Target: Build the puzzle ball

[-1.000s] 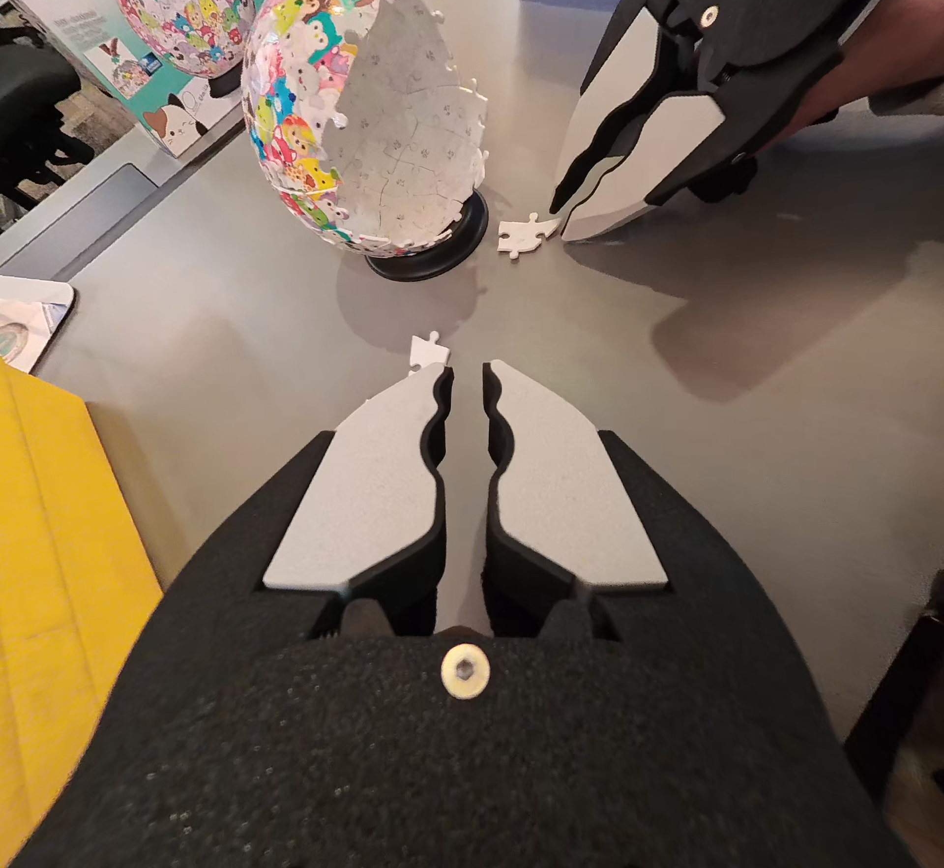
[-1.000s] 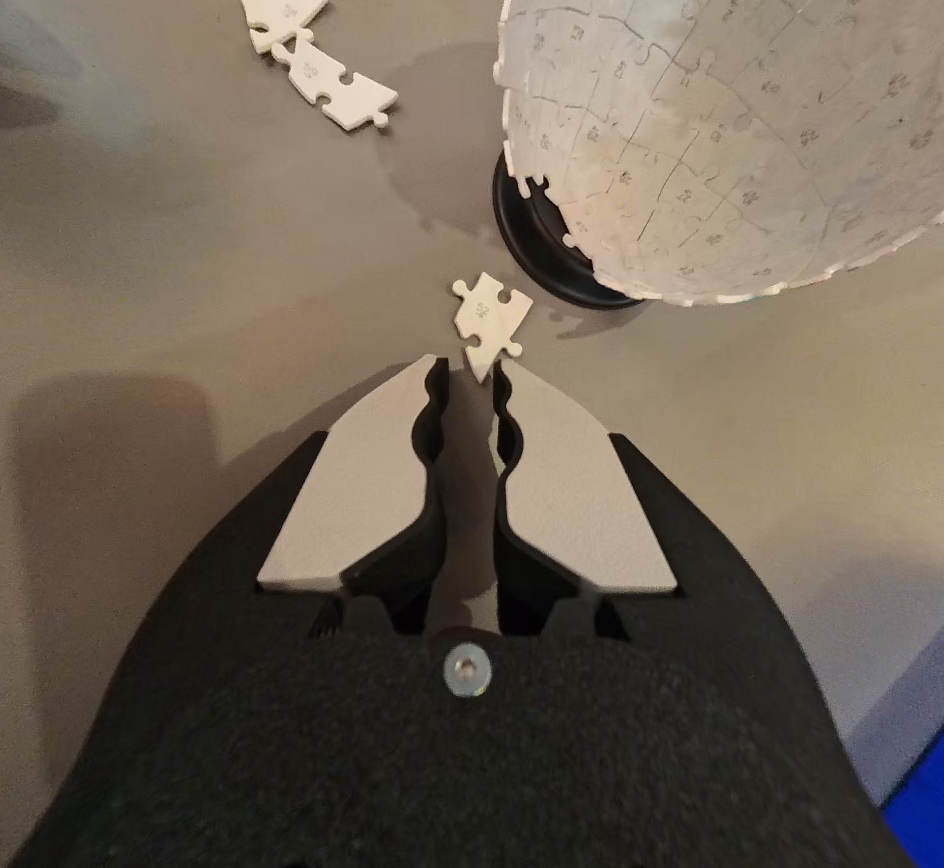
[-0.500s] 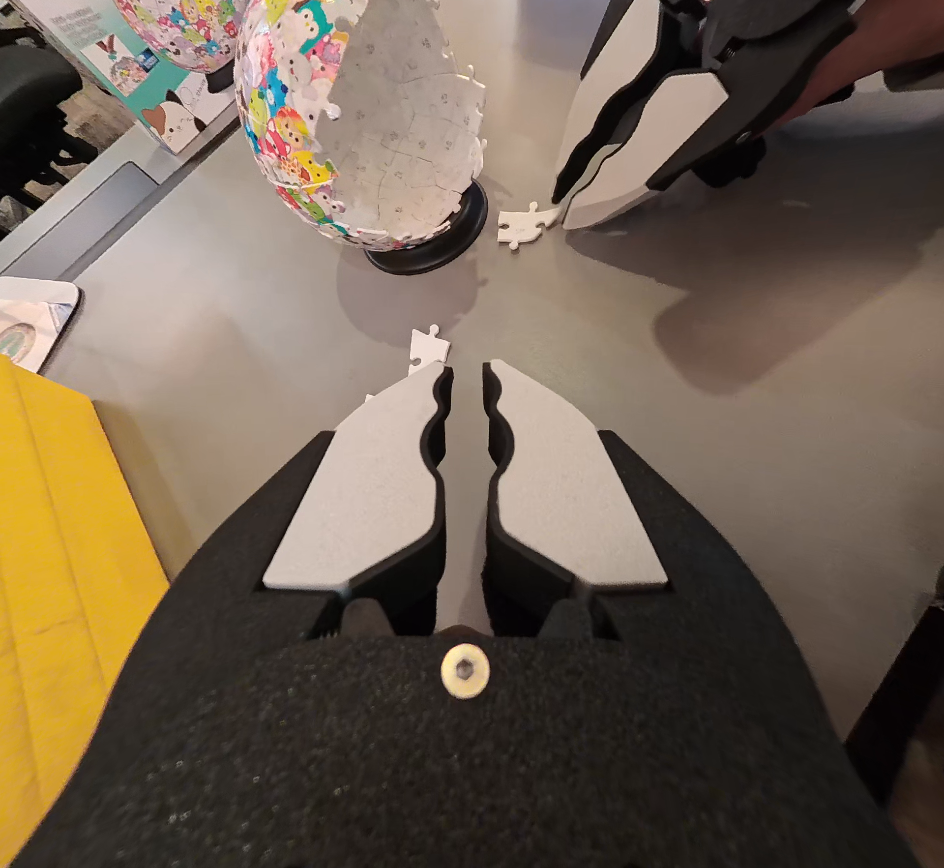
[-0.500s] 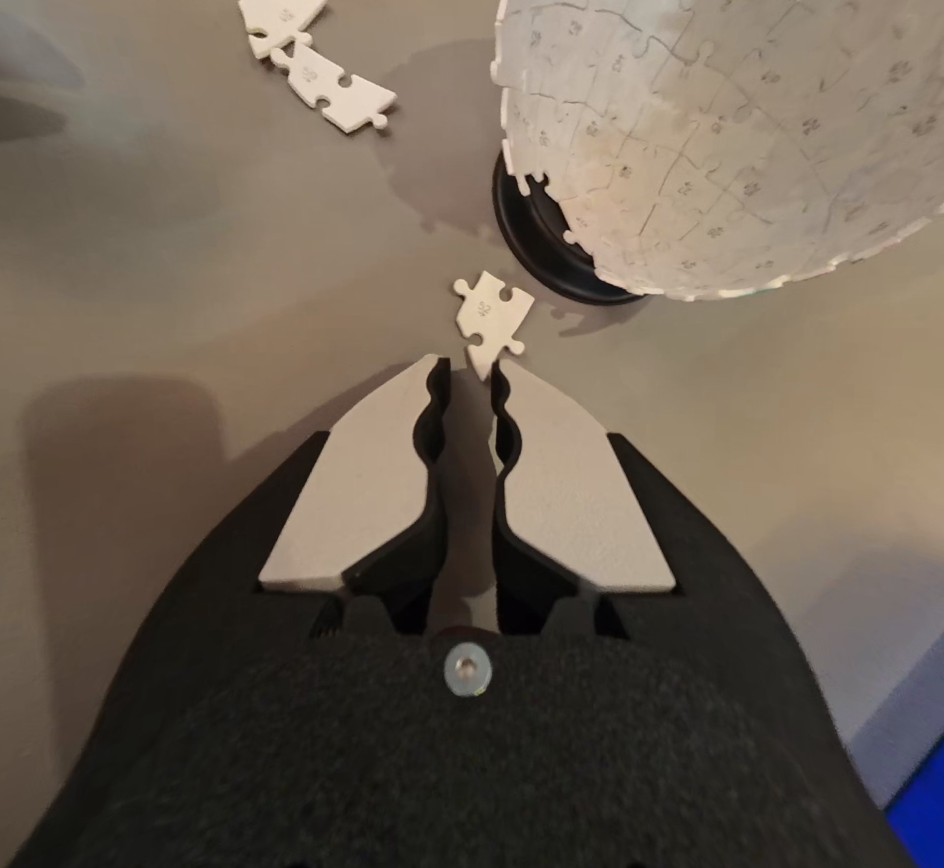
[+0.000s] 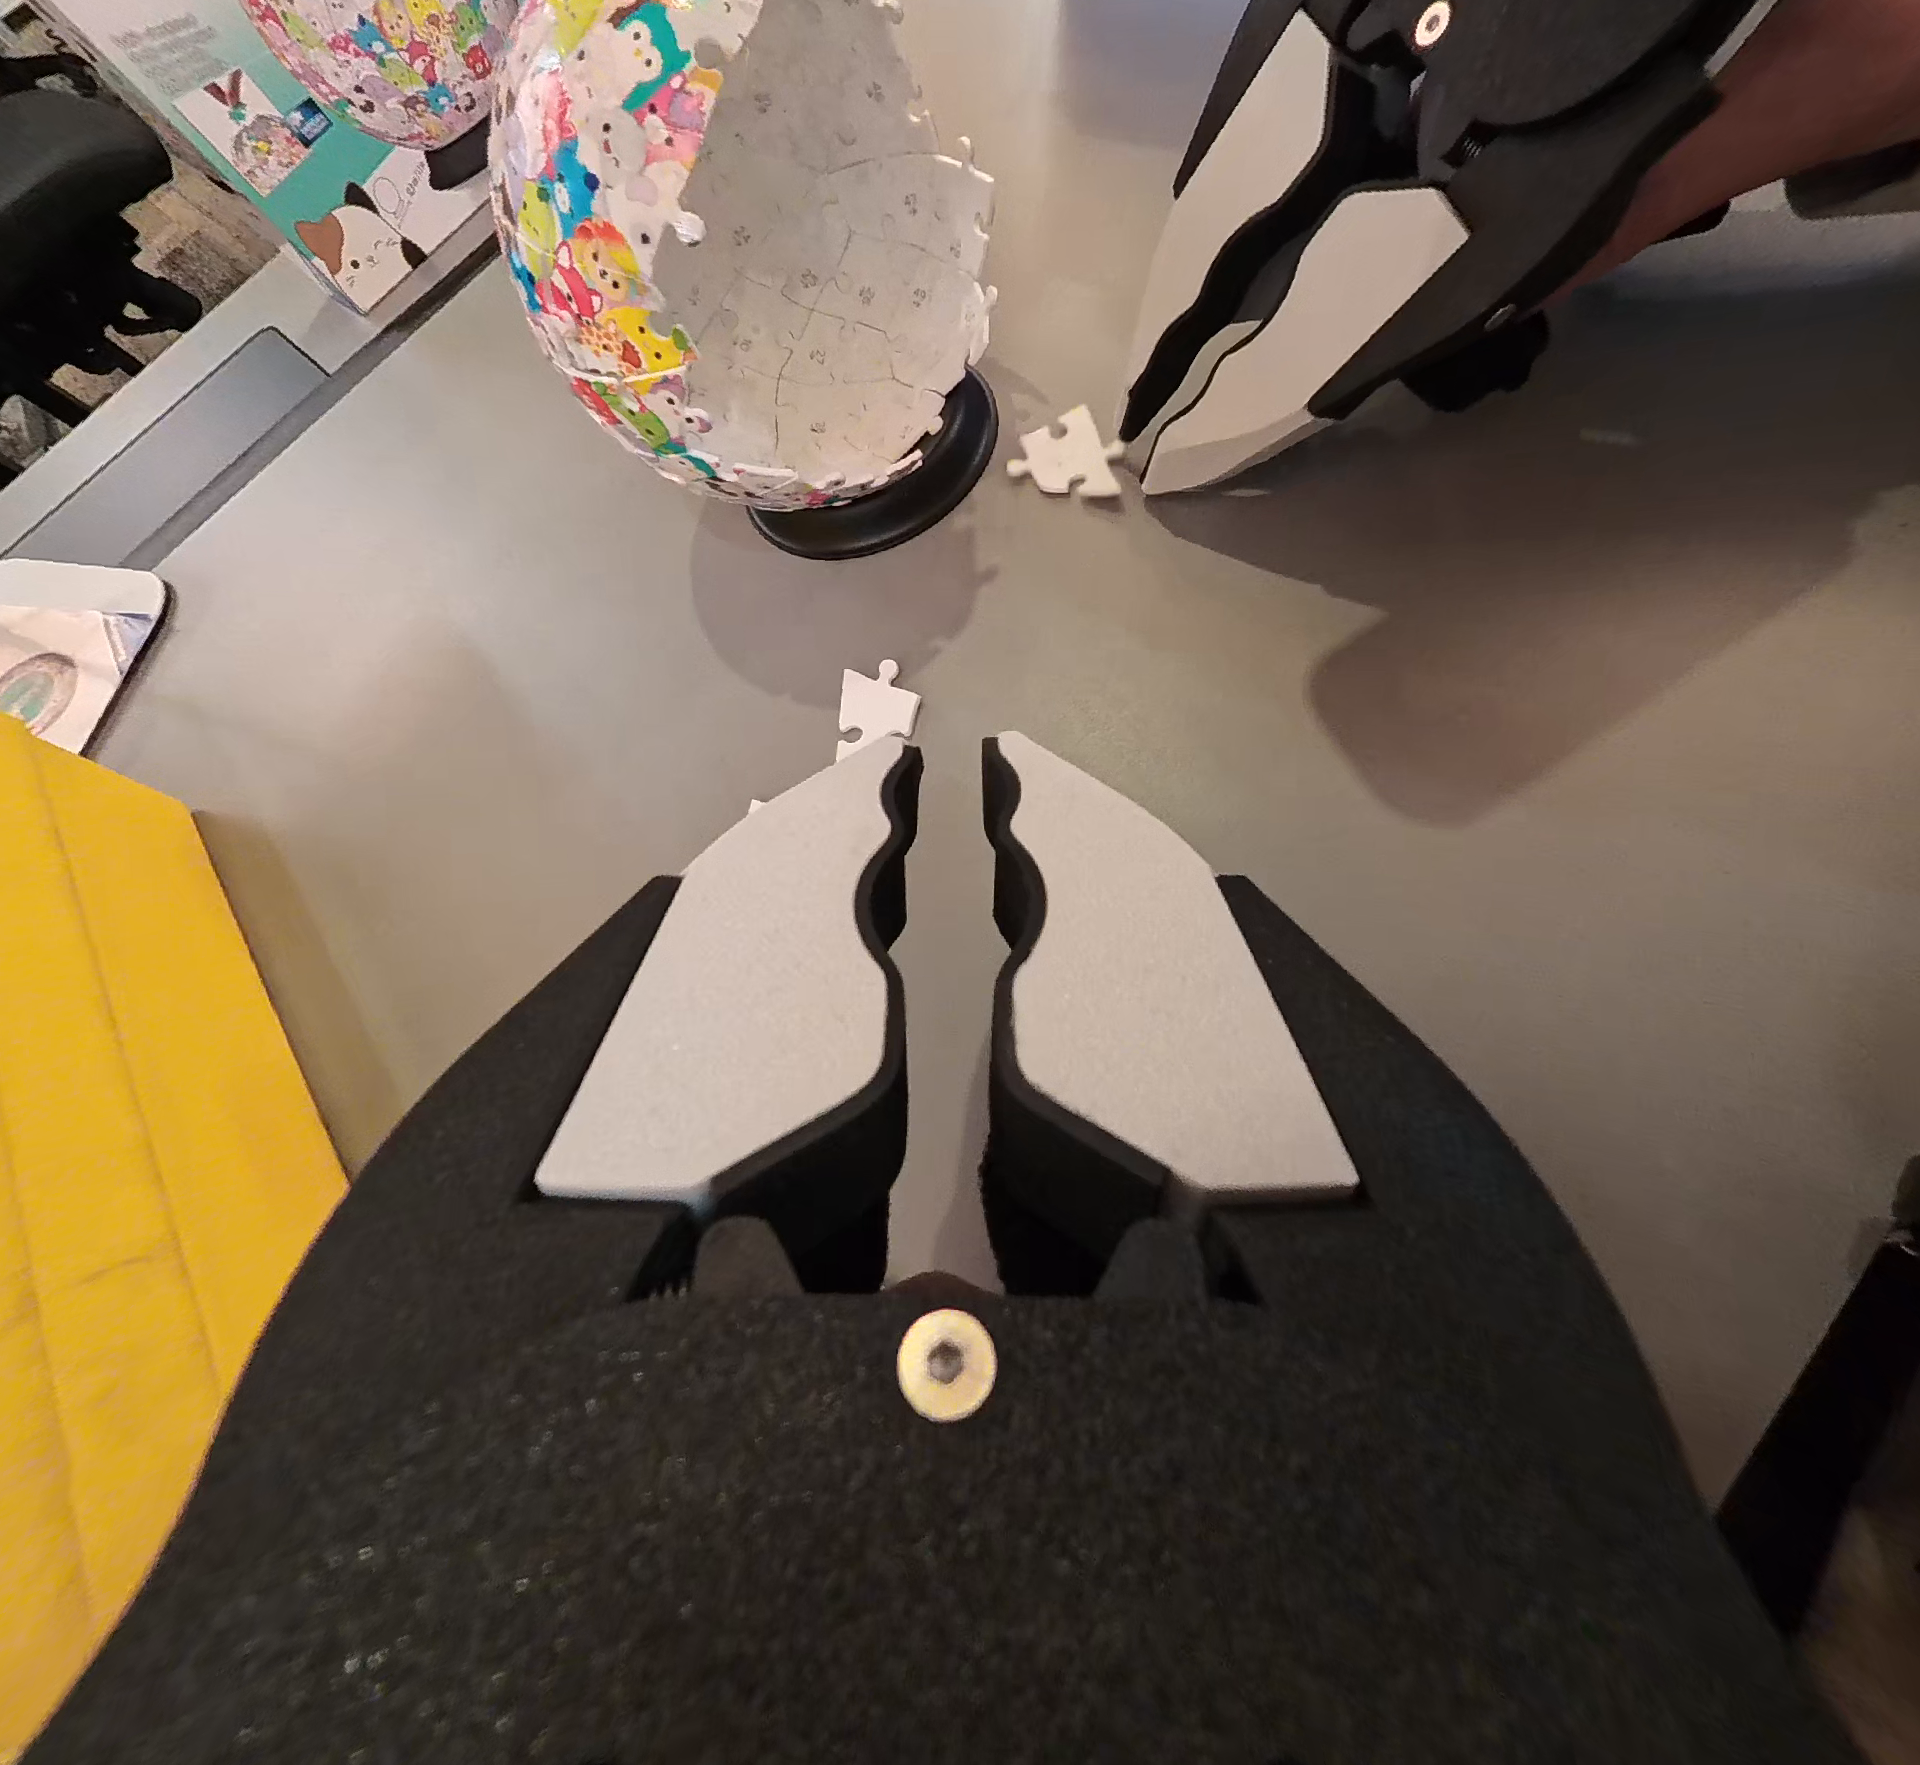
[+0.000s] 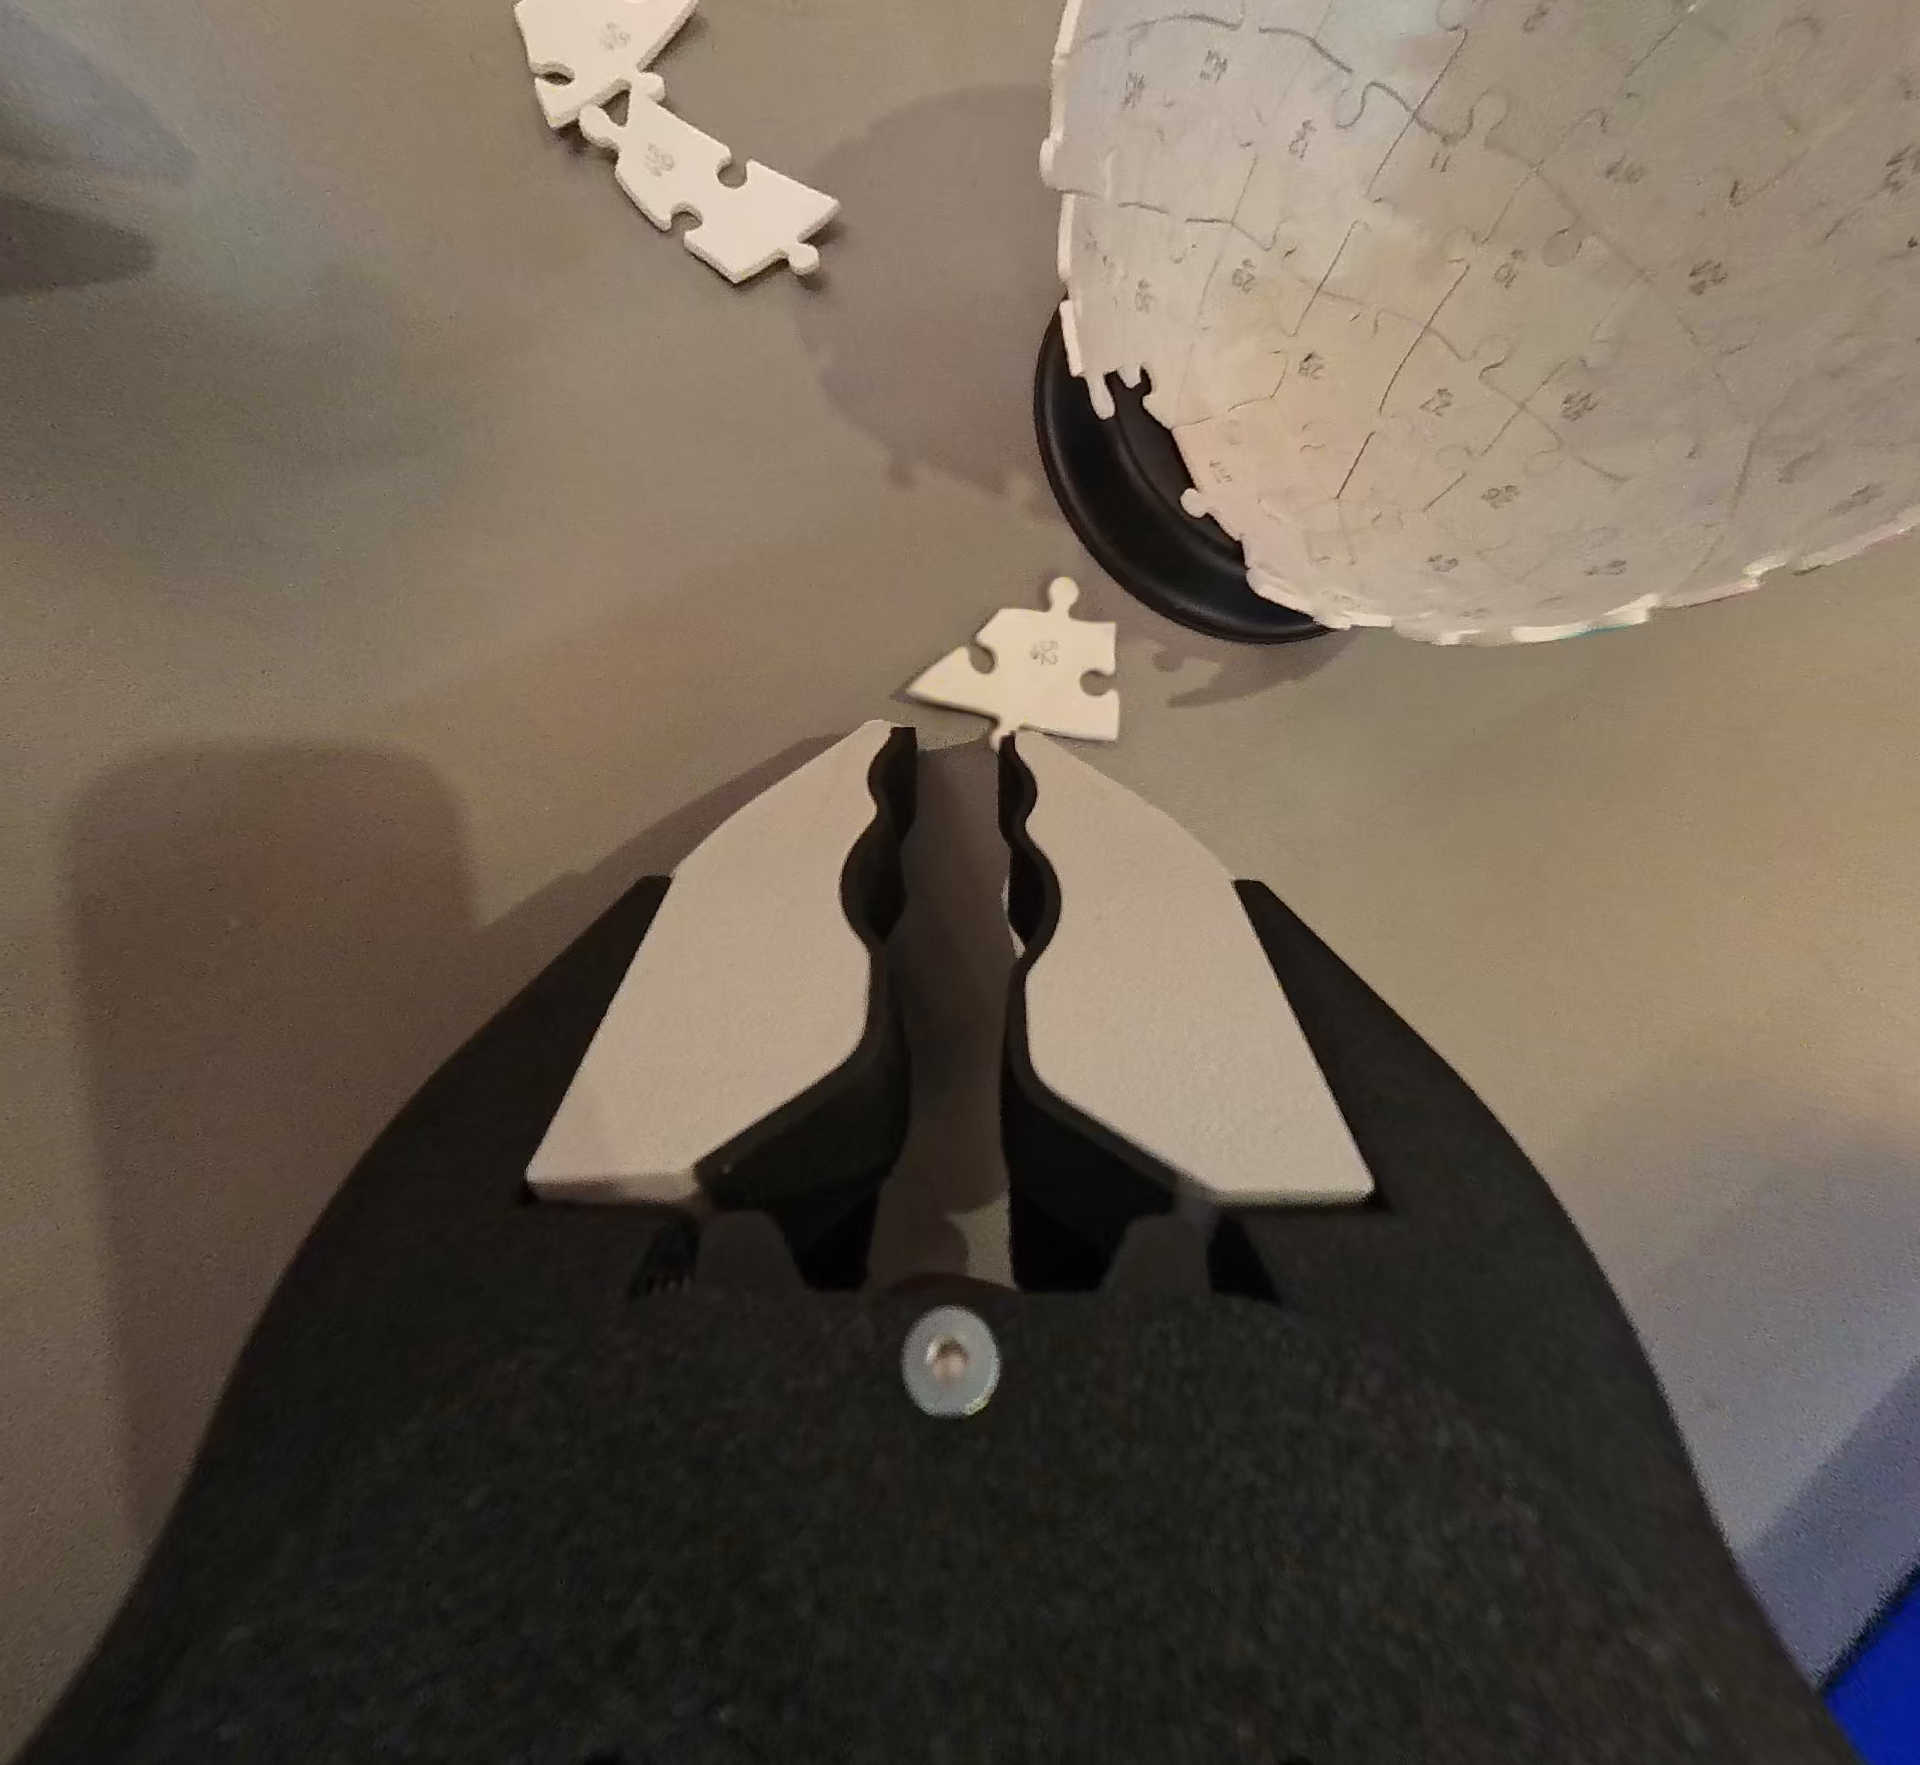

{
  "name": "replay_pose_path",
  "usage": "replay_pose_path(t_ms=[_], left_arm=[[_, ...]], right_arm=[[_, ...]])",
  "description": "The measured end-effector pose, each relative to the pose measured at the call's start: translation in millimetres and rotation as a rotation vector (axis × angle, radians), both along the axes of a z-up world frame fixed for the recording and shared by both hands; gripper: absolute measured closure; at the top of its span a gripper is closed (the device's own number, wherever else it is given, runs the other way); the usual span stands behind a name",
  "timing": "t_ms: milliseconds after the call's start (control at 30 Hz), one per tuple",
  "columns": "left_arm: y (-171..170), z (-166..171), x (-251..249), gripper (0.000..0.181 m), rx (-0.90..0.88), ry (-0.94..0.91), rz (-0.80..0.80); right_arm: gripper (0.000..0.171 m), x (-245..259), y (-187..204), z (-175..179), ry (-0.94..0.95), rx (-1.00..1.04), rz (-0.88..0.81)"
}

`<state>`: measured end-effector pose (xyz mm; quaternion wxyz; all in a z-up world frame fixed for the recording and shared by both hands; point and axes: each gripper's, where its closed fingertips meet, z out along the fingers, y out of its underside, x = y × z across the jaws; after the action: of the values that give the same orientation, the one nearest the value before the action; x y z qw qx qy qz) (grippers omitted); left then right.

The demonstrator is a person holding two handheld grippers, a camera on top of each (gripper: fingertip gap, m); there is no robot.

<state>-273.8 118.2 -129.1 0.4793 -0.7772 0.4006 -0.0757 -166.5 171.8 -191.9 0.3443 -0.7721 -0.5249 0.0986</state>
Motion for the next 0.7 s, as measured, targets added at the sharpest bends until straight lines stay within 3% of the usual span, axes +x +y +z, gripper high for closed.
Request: replay_pose_path(t_ms=[700], left_arm=[[0.1,1.6,-0.9,0.170,0.003,-0.006,0.001]], right_arm=[[0.165,2.4,12.4,-2.4,0.003,-0.022,-0.034]])
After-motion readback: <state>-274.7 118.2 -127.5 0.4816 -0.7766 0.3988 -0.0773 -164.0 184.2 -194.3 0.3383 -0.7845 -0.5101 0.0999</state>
